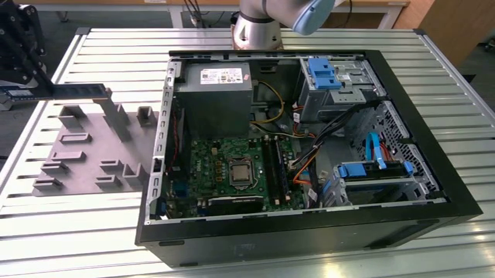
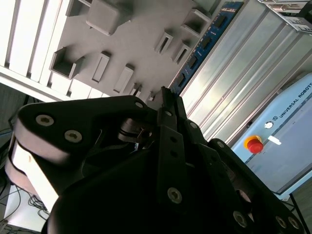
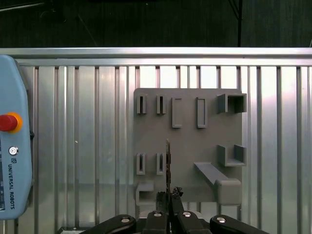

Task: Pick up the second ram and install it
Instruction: 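Pick up the second ram and move it above second insertion slot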

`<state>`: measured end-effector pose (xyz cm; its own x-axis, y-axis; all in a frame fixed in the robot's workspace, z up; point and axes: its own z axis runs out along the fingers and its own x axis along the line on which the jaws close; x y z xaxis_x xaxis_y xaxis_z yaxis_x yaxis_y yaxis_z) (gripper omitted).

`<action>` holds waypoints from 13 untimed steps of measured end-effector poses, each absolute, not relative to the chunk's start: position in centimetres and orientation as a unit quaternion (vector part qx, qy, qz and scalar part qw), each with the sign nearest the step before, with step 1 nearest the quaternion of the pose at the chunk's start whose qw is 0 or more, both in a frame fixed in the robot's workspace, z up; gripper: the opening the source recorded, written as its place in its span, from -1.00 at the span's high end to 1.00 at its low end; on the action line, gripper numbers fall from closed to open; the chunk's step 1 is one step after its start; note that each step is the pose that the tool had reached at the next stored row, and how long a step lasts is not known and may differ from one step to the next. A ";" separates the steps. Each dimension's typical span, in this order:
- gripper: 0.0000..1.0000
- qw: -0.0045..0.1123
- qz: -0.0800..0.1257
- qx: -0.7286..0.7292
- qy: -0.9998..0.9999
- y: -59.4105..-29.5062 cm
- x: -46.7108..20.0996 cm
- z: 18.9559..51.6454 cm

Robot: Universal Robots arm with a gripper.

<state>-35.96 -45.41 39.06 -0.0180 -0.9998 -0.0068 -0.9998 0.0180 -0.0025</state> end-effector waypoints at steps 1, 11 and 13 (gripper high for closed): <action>0.72 0.003 0.001 -0.701 0.713 -45.4 -35.9 39.1; 0.72 0.003 0.001 -0.701 0.713 -45.4 -34.8 39.1; 0.72 0.003 0.001 -0.701 0.713 -45.4 -34.6 39.1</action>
<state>-34.64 -45.41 39.06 -0.0180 -0.9998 -0.0068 -0.9998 0.0180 -0.0025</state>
